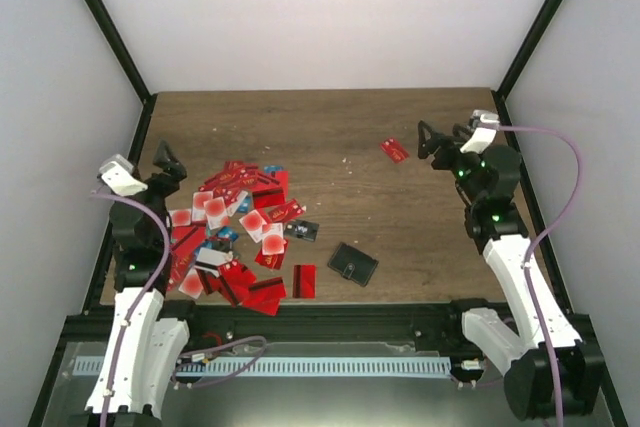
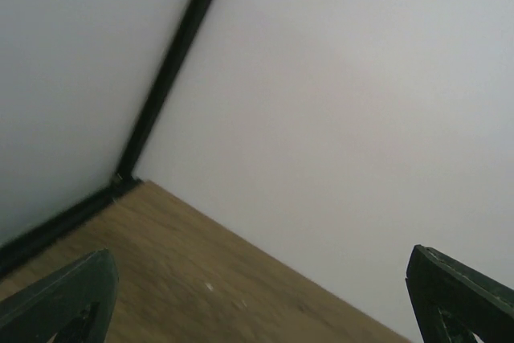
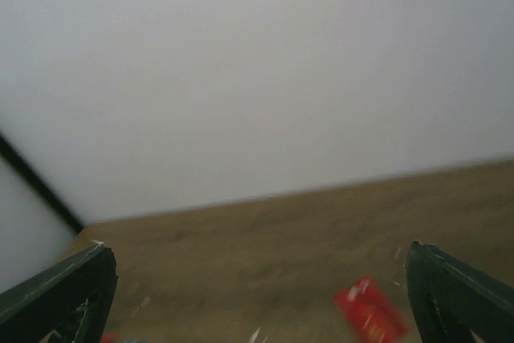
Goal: Put the credit cards into the card holder
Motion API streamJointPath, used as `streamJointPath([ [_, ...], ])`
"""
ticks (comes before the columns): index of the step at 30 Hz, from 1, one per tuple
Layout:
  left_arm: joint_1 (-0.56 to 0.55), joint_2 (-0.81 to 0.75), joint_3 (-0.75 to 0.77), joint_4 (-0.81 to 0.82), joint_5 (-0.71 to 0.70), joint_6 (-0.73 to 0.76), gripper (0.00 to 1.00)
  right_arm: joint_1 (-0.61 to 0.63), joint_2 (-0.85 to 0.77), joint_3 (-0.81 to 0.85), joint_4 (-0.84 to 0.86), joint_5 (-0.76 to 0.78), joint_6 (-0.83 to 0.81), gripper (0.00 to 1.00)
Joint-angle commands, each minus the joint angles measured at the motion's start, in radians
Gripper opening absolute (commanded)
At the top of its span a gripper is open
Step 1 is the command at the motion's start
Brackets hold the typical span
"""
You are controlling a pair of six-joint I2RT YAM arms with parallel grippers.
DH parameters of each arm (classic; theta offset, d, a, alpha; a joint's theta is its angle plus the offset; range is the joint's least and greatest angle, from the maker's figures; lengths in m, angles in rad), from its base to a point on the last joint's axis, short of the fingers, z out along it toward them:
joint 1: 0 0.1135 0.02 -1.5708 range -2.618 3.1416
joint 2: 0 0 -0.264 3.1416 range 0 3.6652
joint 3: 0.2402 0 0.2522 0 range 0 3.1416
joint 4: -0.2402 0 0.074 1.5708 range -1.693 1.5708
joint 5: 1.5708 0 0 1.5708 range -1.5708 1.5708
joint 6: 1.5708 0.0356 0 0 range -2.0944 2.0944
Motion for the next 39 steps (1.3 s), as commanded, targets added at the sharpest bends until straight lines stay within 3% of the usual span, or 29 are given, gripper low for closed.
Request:
streamJointPath([
  [1, 0.000, -0.042, 0.064, -0.357, 0.288, -0.154, 1.00, 0.027, 0.025, 0.060, -0.454, -0.211, 0.207, 1.00],
  [4, -0.007, 0.006, 0.073, -0.474, 0.541, -0.190, 1.00, 0.082, 0.025, 0.018, -0.575, -0.258, 0.255, 1.00],
  [7, -0.068, 0.056, 0.036, -0.547, 0.621, -0.216, 1.00, 0.229, 0.007, -0.048, -0.650, -0.204, 0.287, 1.00],
  [14, -0.538, 0.130, 0.028, -0.572, 0.346, -0.331, 1.00, 0.567, 0.048, -0.074, -0.811, -0.032, 0.365, 1.00],
  [20, -0.782, 0.271, 0.039, -0.550, 0.260, -0.381, 1.00, 0.780, 0.189, -0.016, -0.952, 0.110, 0.370, 1.00],
  [24, -0.878, 0.328, 0.037, -0.516, 0.250, -0.395, 1.00, 0.878, 0.315, 0.004, -0.933, 0.182, 0.405, 1.00],
  [29, -1.008, 0.387, 0.040, -0.451, 0.240, -0.425, 0.99, 0.890, 0.369, -0.008, -0.852, 0.262, 0.443, 1.00],
  [34, -1.107, 0.499, 0.018, -0.291, 0.258, -0.499, 0.91, 0.869, 0.325, -0.010, -0.816, 0.370, 0.457, 1.00],
  [39, -1.174, 0.633, 0.019, -0.142, 0.249, -0.576, 0.81, 0.769, 0.281, -0.059, -0.698, 0.287, 0.419, 1.00],
])
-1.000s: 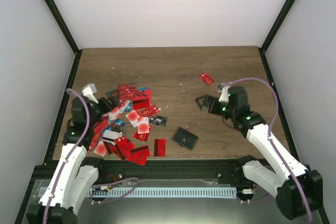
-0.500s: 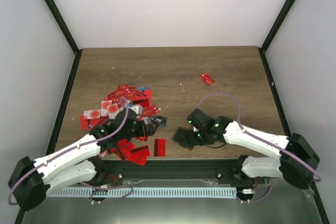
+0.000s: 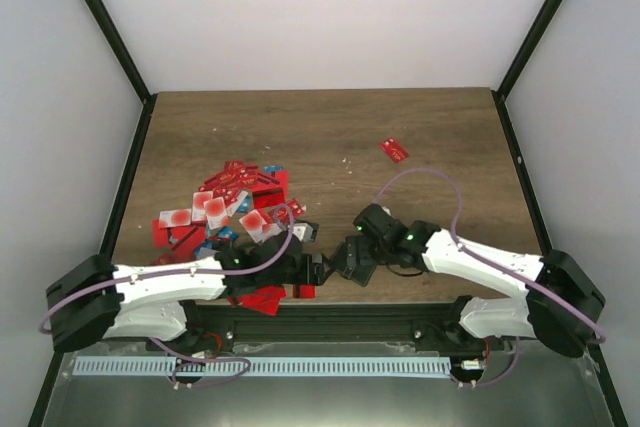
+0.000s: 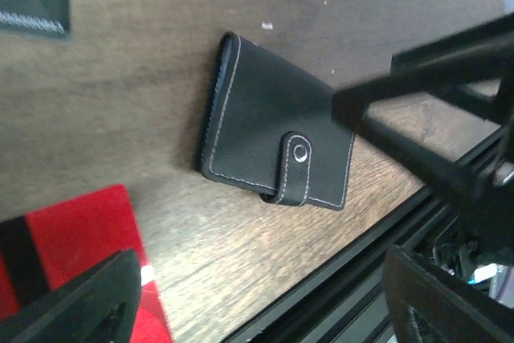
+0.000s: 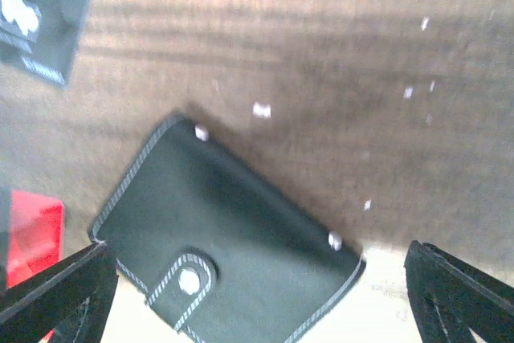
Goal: Put the credit cards into the card holder
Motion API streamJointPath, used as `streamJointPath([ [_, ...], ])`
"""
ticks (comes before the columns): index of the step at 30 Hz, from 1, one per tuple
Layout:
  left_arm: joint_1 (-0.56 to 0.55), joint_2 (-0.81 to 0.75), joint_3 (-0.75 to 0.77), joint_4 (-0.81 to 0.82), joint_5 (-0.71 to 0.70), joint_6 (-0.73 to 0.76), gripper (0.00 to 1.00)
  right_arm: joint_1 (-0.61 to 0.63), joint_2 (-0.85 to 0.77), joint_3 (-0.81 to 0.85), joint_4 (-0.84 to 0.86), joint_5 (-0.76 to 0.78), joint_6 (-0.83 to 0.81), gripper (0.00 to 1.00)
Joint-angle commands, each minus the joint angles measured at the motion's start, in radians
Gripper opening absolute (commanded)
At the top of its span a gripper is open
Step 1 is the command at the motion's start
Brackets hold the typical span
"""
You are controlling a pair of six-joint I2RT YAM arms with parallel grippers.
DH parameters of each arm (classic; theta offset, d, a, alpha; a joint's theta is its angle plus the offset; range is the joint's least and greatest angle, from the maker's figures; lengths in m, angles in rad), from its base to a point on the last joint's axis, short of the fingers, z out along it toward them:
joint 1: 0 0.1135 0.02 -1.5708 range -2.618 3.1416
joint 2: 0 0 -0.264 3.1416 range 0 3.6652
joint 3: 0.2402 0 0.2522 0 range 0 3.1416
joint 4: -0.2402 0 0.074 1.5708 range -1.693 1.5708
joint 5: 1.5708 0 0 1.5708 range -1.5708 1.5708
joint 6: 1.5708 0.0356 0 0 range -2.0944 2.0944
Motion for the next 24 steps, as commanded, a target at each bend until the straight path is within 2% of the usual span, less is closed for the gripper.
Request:
streamJointPath([
  [1, -0.040, 0.079, 0.002, 0.176, -0.019, -0.091, 0.78, -0.098, -0.042, -0.041, 0.147, -0.038, -0.018, 0.98],
  [4, -0.052, 0.152, 0.004, 0.259, -0.014, -0.126, 0.68, -0.137, -0.046, -0.075, 0.200, -0.085, -0.027, 0.92],
  [7, -0.055, 0.214, 0.017, 0.287, -0.029, -0.151, 0.62, -0.145, -0.041, -0.102, 0.245, -0.126, -0.028, 0.85],
  [11, -0.055, 0.273, 0.019, 0.337, -0.050, -0.177, 0.55, -0.146, -0.040, -0.154, 0.280, -0.179, -0.011, 0.81],
  [19, -0.054, 0.376, 0.062, 0.363, -0.083, -0.172, 0.52, -0.144, -0.094, -0.256, 0.338, -0.331, 0.036, 0.74],
  [24, -0.023, 0.419, 0.119, 0.350, -0.095, -0.112, 0.52, -0.121, -0.166, -0.268, 0.320, -0.420, 0.050, 0.69],
])
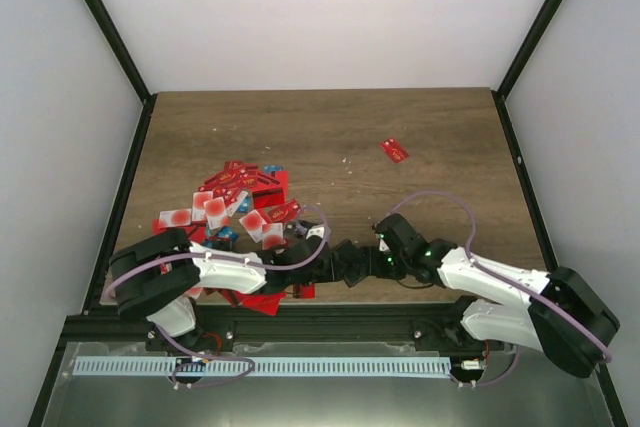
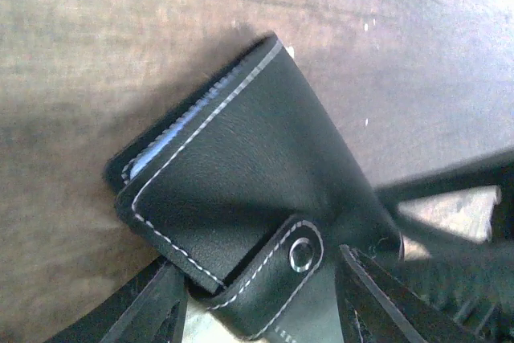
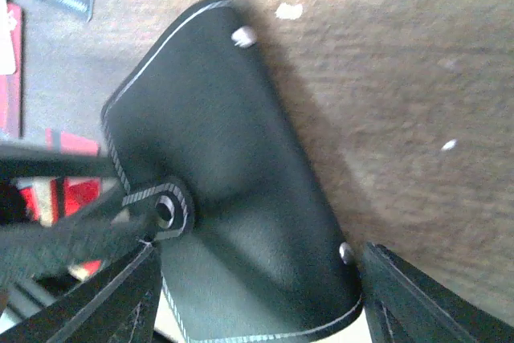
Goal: Put the credit cards into the card holder
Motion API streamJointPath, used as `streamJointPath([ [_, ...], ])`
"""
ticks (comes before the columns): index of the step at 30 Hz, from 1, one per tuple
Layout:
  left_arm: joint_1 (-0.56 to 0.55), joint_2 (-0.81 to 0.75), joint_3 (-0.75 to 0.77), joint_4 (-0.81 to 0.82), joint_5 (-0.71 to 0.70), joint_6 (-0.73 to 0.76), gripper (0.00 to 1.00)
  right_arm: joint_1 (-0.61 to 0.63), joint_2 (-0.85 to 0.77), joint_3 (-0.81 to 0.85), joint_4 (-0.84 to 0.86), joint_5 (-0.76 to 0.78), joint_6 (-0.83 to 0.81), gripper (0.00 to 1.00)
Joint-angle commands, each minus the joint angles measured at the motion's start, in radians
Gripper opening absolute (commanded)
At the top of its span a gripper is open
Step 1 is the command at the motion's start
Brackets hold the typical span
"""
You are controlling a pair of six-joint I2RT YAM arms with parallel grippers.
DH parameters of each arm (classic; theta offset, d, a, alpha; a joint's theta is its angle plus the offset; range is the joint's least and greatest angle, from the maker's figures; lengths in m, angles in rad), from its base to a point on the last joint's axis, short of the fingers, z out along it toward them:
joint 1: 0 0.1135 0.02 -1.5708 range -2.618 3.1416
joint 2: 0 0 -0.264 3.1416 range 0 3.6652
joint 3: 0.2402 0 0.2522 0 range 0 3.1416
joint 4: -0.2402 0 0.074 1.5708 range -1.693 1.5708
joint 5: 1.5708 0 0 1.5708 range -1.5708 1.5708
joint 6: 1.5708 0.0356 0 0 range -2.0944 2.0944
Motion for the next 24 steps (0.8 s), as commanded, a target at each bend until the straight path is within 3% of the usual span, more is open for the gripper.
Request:
streamJointPath([
  [1, 0.036, 0.031, 0.073, 0.003, -0.028, 0.067, 0.52, 0.031, -0.077, -0.014, 0.003, -0.126, 0.037, 0.69],
  [5, 0.067, 0.010, 0.115, -0.091, -0.070, 0.119, 0.55, 0.072, -0.155, -0.060, 0.005, -0.174, 0.071, 0.69],
  [7, 0.067, -0.026, 0.099, -0.097, -0.081, 0.138, 0.61, 0.080, -0.190, -0.064, -0.016, -0.172, 0.073, 0.69],
  [11, 0.067, -0.141, 0.036, -0.103, -0.127, 0.129, 0.74, 0.082, -0.243, -0.045, -0.076, -0.071, 0.075, 0.74],
  [18, 0.063, -0.306, 0.072, -0.345, -0.237, 0.175, 0.82, 0.081, -0.263, -0.070, -0.010, 0.054, 0.127, 0.82],
  [21, 0.063, -0.421, 0.009, -0.311, -0.294, 0.205, 0.85, 0.080, -0.245, -0.082, 0.029, 0.070, 0.143, 0.98],
  [24, 0.069, -0.550, -0.125, -0.170, -0.227, 0.215, 0.93, 0.078, -0.228, -0.093, 0.050, 0.102, 0.160, 1.00],
])
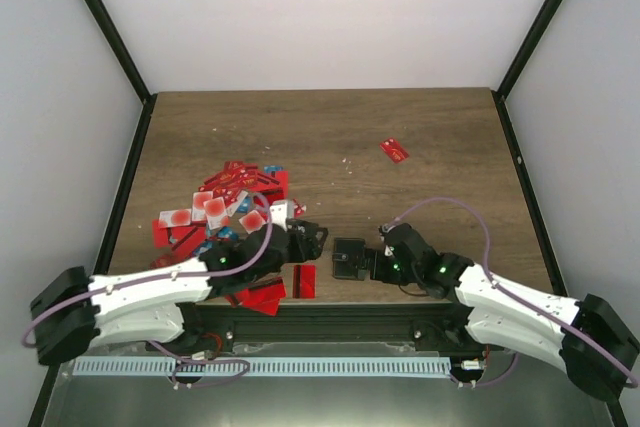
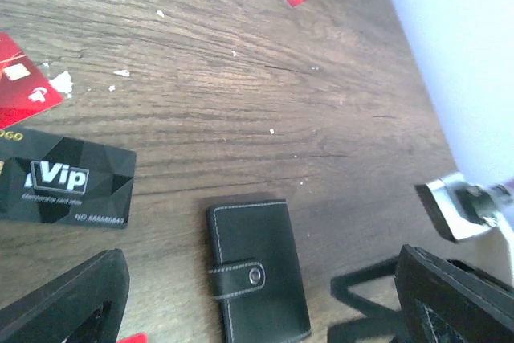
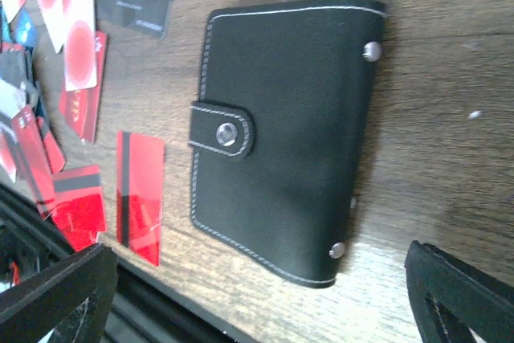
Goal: Put the credit cards into the card holder
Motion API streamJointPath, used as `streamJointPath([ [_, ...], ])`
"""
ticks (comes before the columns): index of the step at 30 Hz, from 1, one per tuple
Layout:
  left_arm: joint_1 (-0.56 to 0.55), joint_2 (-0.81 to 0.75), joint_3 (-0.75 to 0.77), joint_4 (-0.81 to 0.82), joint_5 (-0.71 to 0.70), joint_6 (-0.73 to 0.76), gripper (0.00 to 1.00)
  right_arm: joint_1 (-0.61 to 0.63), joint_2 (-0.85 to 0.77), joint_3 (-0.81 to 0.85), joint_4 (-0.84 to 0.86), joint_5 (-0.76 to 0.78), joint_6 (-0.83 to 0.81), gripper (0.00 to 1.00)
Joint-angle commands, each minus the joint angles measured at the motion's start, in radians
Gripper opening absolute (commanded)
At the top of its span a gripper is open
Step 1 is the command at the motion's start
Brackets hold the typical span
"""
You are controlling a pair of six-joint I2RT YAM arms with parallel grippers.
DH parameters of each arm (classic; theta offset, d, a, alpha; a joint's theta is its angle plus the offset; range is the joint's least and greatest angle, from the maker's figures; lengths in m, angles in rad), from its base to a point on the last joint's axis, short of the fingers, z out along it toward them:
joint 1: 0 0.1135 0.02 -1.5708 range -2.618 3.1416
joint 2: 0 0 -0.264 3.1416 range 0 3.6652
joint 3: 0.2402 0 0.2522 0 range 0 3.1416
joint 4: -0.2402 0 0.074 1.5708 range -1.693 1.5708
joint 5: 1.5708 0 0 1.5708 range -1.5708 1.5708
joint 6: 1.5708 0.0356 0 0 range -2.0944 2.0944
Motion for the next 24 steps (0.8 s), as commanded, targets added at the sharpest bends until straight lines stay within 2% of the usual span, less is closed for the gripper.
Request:
streamJointPath([
  [1, 0.003, -0.155, -0.151, 0.117, 0.037, 0.045, 0.93, 0.000, 0.023, -0.017, 0.045, 0.092, 0.042, 1.00],
  [4, -0.001, -0.102, -0.083, -0.016, 0.066, 0.045, 0.91, -0.005, 0.047, -0.031, 0.081, 0.089, 0.047, 1.00],
  [6, -0.009, -0.015, -0.001, -0.118, 0.067, 0.036, 0.81, -0.012, 0.075, -0.033, 0.096, 0.074, 0.057, 1.00],
  [9, -0.043, 0.119, 0.061, -0.130, 0.092, 0.040, 0.72, -0.029, 0.104, -0.049, 0.131, 0.061, 0.058, 0.97],
  [13, -0.085, 0.278, 0.140, -0.114, 0.095, 0.040, 0.65, -0.091, 0.139, -0.110, 0.244, -0.022, 0.056, 0.82],
  [16, -0.095, 0.371, 0.202, -0.149, 0.089, 0.041, 0.62, -0.108, 0.186, -0.129, 0.302, -0.073, 0.058, 0.74],
  [19, -0.095, 0.432, 0.227, -0.155, 0.076, 0.034, 0.62, -0.113, 0.234, -0.137, 0.331, -0.097, 0.060, 0.67],
  [22, -0.095, 0.463, 0.216, -0.121, 0.075, 0.024, 0.58, -0.115, 0.258, -0.150, 0.355, -0.108, 0.063, 0.54],
  [24, -0.095, 0.483, 0.211, -0.098, 0.089, 0.017, 0.56, -0.117, 0.261, -0.159, 0.367, -0.112, 0.067, 0.52],
])
